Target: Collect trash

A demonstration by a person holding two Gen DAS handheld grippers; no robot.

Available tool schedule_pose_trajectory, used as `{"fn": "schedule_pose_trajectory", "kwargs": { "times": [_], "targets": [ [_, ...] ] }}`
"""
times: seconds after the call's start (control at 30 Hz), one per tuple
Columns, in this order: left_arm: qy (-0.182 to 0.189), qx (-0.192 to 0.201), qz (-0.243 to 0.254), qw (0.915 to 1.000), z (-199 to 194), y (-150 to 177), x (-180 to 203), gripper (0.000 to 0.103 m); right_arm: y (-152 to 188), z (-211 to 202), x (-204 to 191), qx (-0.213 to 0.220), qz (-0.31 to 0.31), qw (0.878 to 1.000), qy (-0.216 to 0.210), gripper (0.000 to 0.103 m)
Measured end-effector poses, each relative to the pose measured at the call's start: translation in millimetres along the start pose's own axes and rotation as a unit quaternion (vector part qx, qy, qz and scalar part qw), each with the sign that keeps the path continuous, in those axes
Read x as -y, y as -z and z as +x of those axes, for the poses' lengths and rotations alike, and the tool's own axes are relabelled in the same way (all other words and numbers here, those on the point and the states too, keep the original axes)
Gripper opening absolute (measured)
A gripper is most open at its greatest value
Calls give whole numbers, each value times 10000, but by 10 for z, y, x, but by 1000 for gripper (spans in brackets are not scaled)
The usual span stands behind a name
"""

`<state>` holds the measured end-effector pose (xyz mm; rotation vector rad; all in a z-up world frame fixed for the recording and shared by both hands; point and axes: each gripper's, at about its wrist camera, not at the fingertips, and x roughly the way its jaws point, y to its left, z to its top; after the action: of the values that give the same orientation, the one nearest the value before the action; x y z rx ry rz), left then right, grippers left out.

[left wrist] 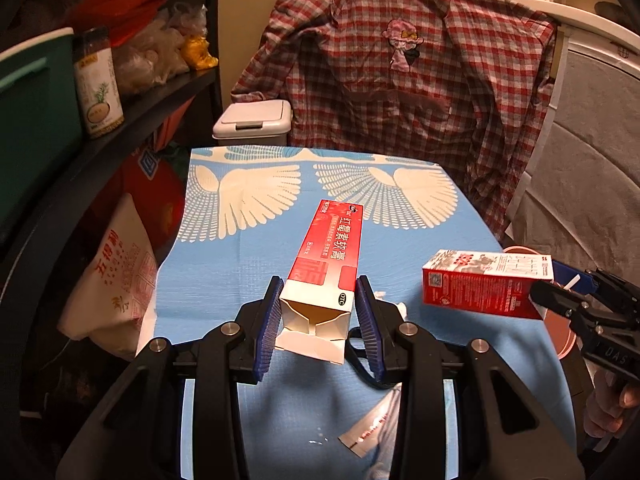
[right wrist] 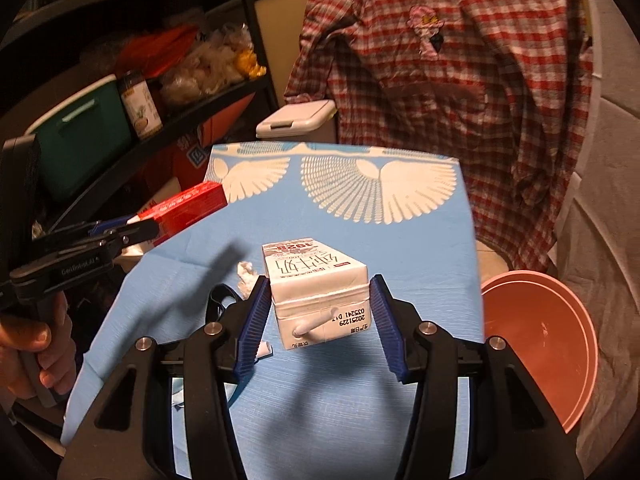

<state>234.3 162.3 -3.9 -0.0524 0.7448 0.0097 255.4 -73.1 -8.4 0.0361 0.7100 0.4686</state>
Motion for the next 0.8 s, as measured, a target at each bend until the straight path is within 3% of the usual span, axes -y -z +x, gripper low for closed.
{"fn": "schedule_pose_trajectory", "kwargs": {
  "times": [0.33, 0.8],
  "targets": [
    [-16, 171, 46, 9998, -271, -20, 219, 37, -57, -431, 152, 364, 187, 9991, 88, 51],
    [123, 269, 175, 9994, -348, -78, 637, 37, -66, -904, 546, 783, 329, 9948, 556, 51]
  ]
}}
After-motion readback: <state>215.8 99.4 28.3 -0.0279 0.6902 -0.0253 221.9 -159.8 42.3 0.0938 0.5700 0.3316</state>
